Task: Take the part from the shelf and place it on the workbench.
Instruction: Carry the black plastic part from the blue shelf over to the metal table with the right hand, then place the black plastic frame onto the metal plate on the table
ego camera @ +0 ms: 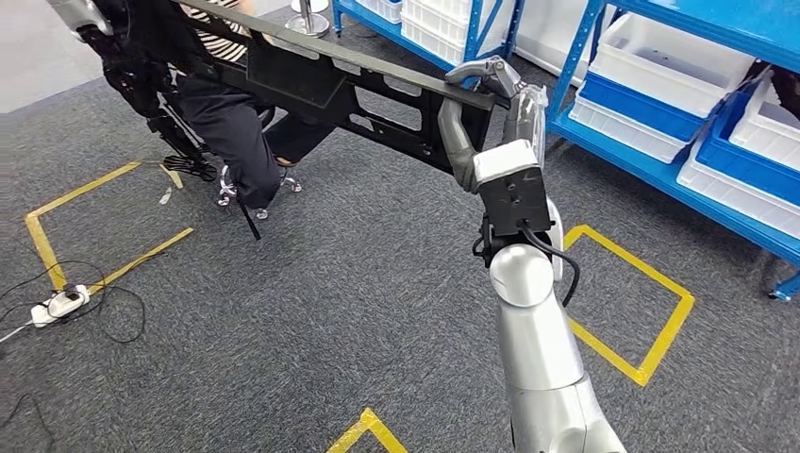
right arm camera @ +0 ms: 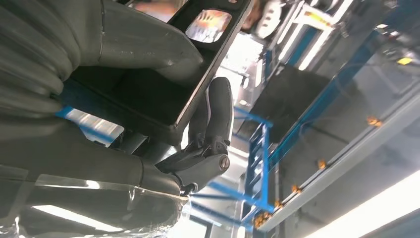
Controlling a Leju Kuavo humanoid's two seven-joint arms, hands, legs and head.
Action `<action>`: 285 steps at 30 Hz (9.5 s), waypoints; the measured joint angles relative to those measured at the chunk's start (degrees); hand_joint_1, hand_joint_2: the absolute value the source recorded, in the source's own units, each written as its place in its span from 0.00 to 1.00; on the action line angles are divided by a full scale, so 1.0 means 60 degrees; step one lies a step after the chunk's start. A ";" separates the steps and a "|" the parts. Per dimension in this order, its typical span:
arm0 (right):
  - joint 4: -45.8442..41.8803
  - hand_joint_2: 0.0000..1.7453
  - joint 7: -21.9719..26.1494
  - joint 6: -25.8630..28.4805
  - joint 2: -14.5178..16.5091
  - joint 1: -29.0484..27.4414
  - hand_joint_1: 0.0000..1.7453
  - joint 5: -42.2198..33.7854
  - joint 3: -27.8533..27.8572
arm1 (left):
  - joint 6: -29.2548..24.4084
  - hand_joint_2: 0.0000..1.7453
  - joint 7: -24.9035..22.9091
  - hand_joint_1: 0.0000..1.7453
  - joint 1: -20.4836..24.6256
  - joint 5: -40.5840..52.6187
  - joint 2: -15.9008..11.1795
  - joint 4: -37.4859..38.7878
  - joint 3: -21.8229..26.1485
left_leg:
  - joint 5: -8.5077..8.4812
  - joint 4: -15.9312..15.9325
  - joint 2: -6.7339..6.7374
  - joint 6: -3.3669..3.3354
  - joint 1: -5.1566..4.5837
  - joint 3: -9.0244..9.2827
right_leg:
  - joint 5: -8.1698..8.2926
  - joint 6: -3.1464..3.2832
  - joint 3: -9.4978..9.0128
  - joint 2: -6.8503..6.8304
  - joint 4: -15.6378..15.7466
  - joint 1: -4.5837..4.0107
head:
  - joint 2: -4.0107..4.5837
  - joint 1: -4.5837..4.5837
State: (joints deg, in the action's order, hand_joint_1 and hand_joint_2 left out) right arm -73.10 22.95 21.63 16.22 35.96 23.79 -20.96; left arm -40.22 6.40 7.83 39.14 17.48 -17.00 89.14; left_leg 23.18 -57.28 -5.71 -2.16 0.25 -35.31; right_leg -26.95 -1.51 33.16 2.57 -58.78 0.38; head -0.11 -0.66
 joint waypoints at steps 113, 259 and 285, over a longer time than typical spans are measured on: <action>0.3689 1.00 0.0607 0.0425 0.0583 0.1979 1.00 -0.2728 -0.1425 | -0.0026 1.00 -0.2479 0.00 -0.0465 0.1610 0.0492 -0.2006 0.0010 | 0.0091 -0.0158 0.1211 0.0112 0.0059 -0.0139 | -0.0032 0.0141 -0.0046 -0.1237 0.0076 -0.0192 | 0.0000 0.0057; 0.8759 1.00 -0.6188 0.1026 -0.2616 0.2456 1.00 0.7886 0.2905 | 0.0571 1.00 0.1780 0.00 0.0009 -0.1606 -0.0673 0.0822 -0.0217 | 0.0875 -0.2248 0.0975 0.0318 0.0080 -0.1158 | 0.0171 0.0221 -0.0130 -0.0975 0.0291 0.0064 | 0.0000 -0.0150; 0.9536 0.00 -0.6286 0.1203 -0.2690 0.2076 0.00 0.8440 0.2664 | 0.1309 0.00 0.1082 0.00 0.0030 -0.1628 -0.0478 0.0895 -0.0333 | 0.0152 -0.0082 0.0688 -0.0211 0.0001 0.0021 | 0.0234 -0.0240 -0.0014 -0.0426 0.0268 0.0063 | 0.0000 0.0002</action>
State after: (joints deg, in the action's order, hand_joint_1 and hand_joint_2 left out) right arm -15.89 -14.76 28.85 0.08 48.42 74.43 -4.97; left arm -32.36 12.90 8.01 29.38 14.61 -11.63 87.14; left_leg 24.09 -57.77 -1.58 -3.43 0.26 -35.19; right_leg -25.55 -2.95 33.07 0.01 -57.17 0.76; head -0.11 -0.65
